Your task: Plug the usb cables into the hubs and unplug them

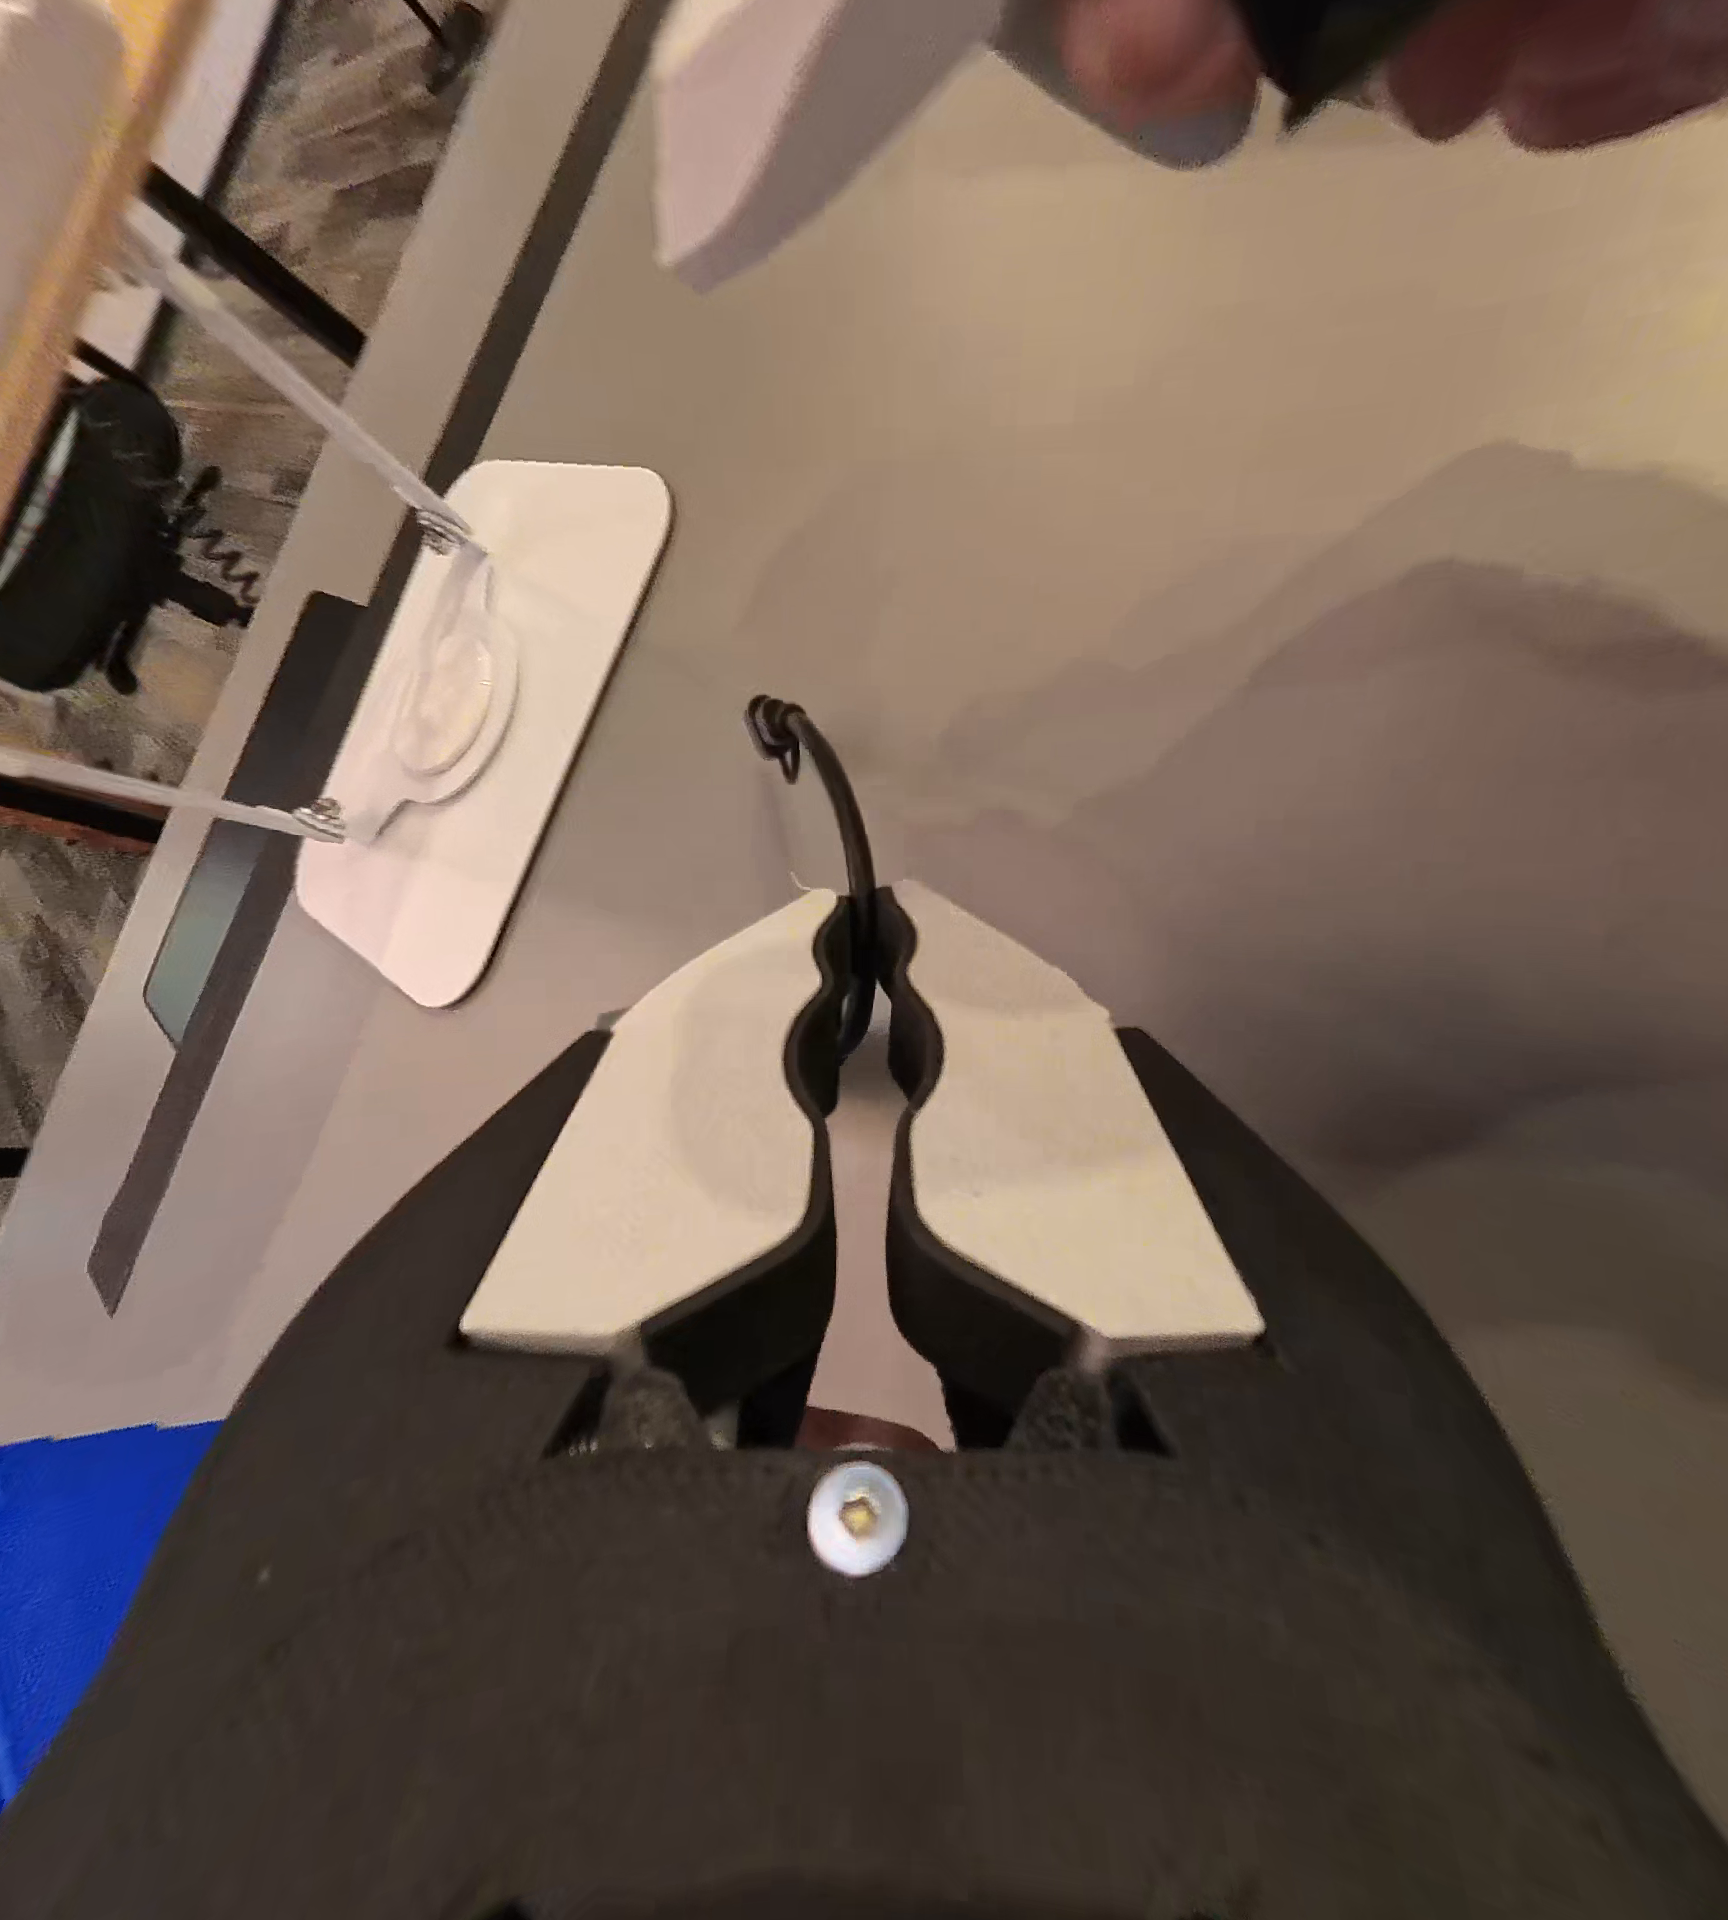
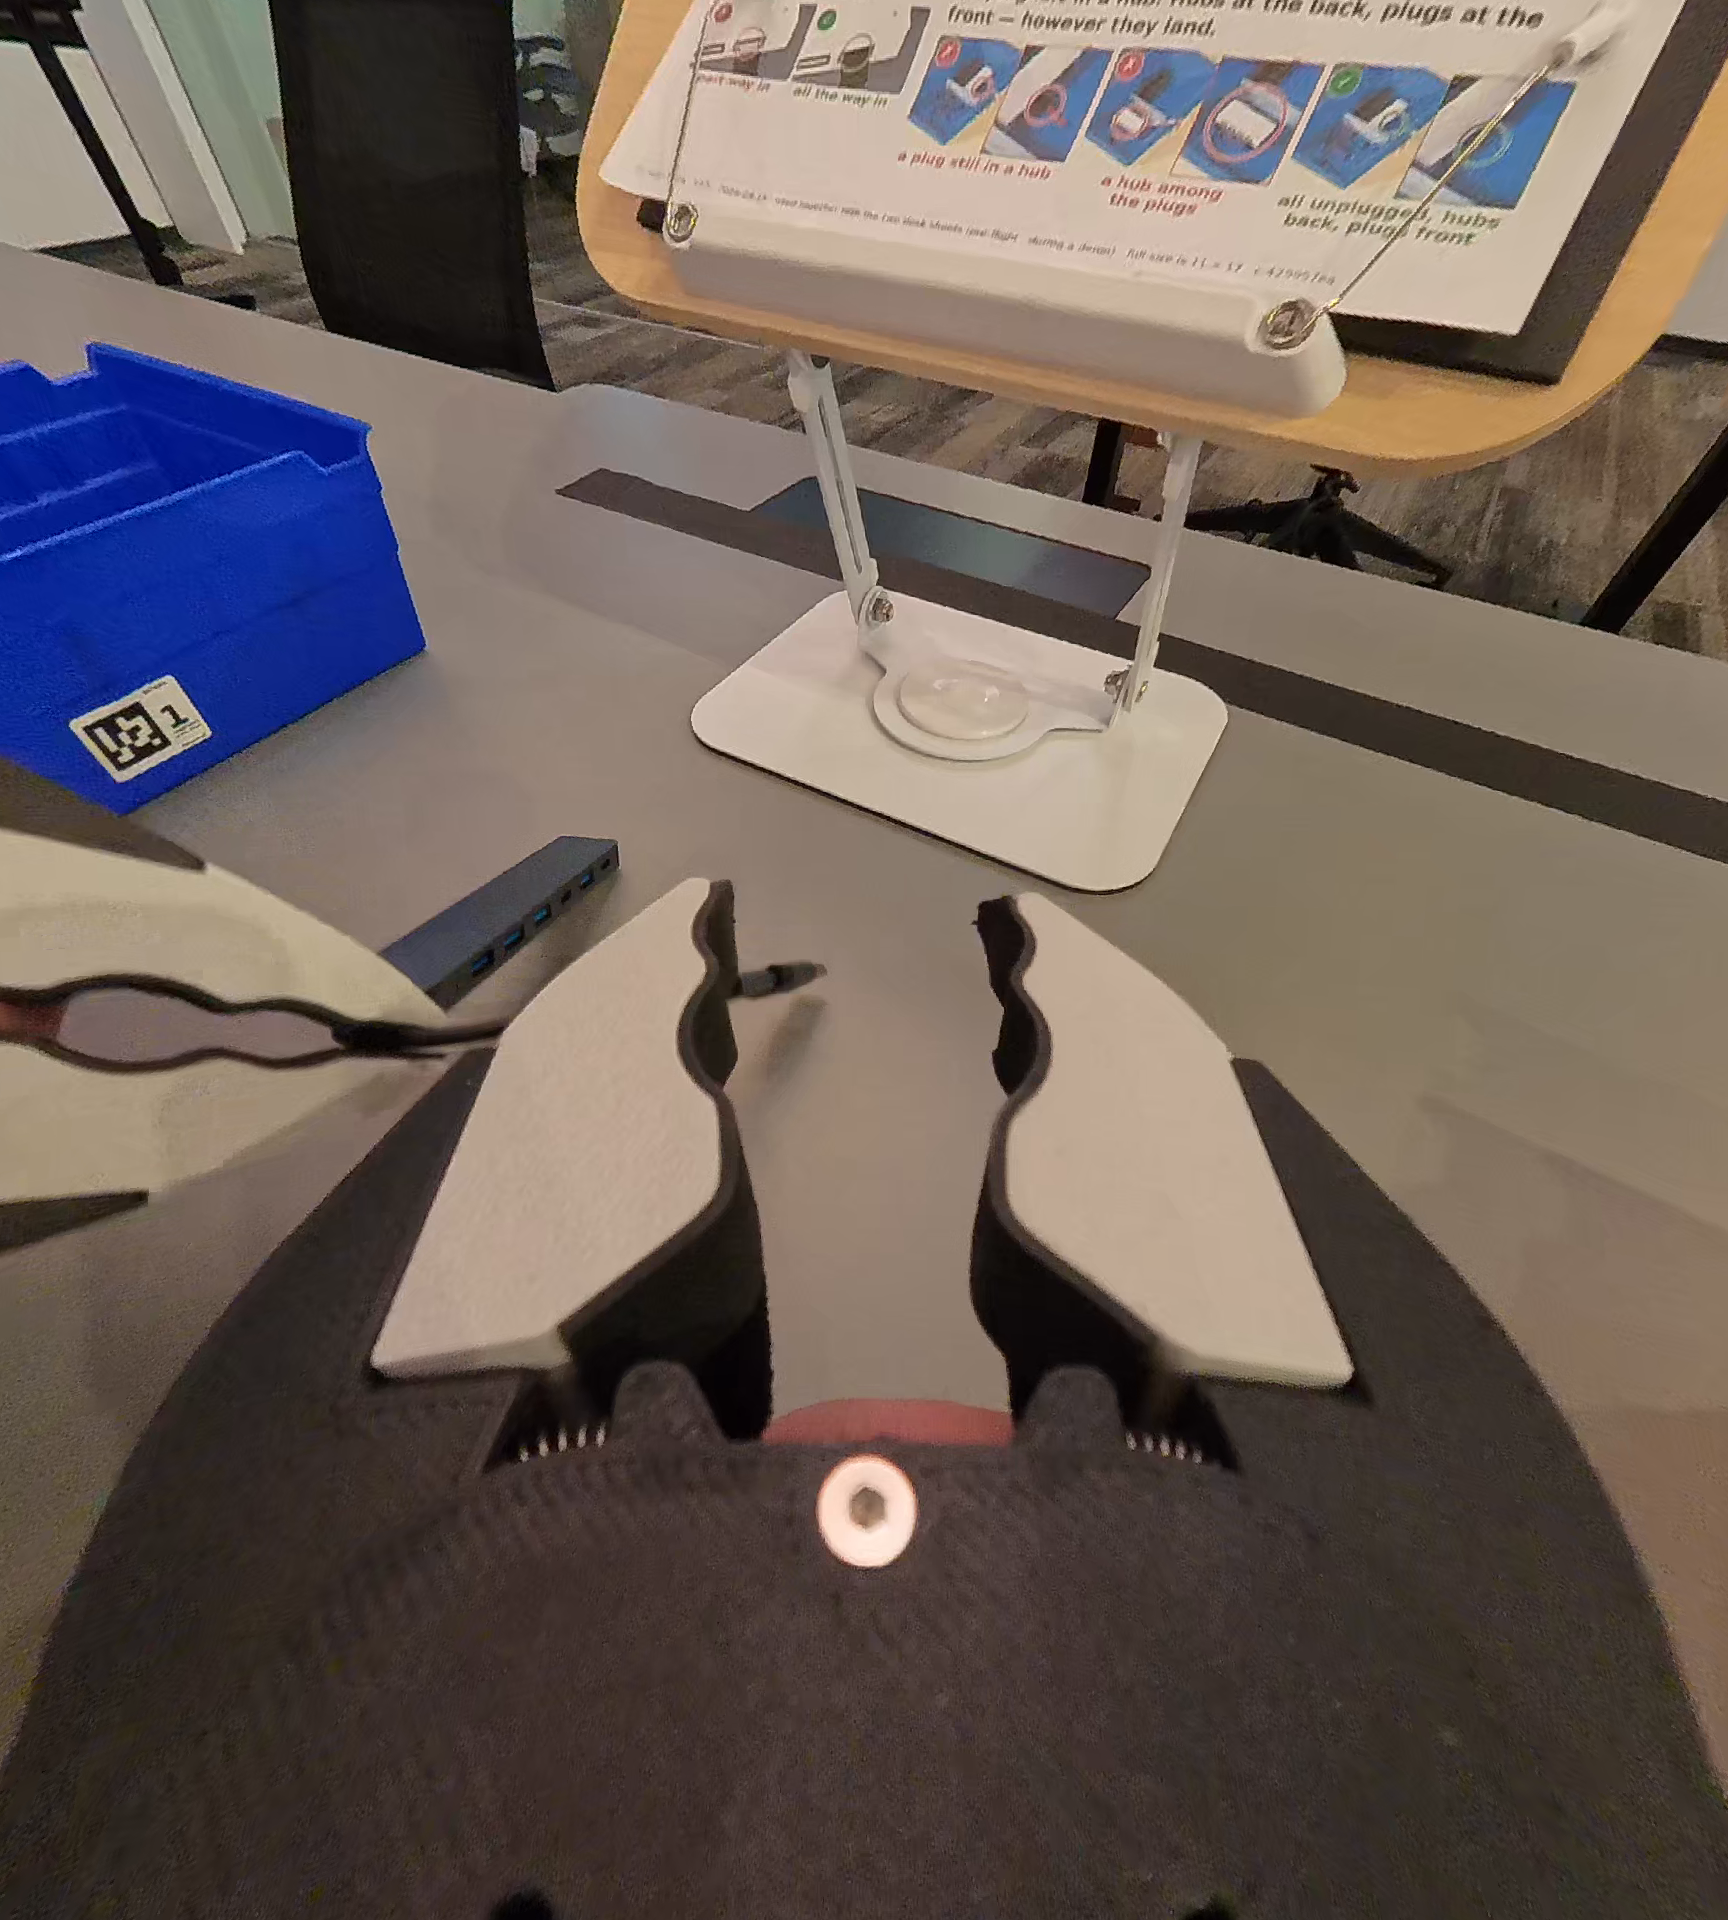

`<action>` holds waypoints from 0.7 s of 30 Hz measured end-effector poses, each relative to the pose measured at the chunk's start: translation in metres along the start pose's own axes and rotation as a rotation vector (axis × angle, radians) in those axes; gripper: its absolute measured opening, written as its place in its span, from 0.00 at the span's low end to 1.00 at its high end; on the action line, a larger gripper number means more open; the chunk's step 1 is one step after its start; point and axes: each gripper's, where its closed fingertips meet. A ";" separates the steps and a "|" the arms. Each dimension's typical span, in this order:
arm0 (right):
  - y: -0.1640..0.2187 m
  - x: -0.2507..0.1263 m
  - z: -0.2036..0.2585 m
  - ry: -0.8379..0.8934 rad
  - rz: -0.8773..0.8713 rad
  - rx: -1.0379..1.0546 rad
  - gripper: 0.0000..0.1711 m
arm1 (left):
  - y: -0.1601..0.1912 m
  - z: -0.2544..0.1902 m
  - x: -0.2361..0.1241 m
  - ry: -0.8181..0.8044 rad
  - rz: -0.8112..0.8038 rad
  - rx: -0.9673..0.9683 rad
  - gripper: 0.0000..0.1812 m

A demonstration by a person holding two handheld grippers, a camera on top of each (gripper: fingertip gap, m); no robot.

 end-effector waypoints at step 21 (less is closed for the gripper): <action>0.017 0.008 0.003 -0.046 0.080 0.022 0.28 | 0.022 -0.039 0.017 0.189 0.071 -0.018 0.19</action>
Point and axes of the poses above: each gripper's, where its closed fingertips meet, x out along the fingers, y out of its underside, z = x × y across the jaws, and after that the axes turned 3 degrees about x, right-handed
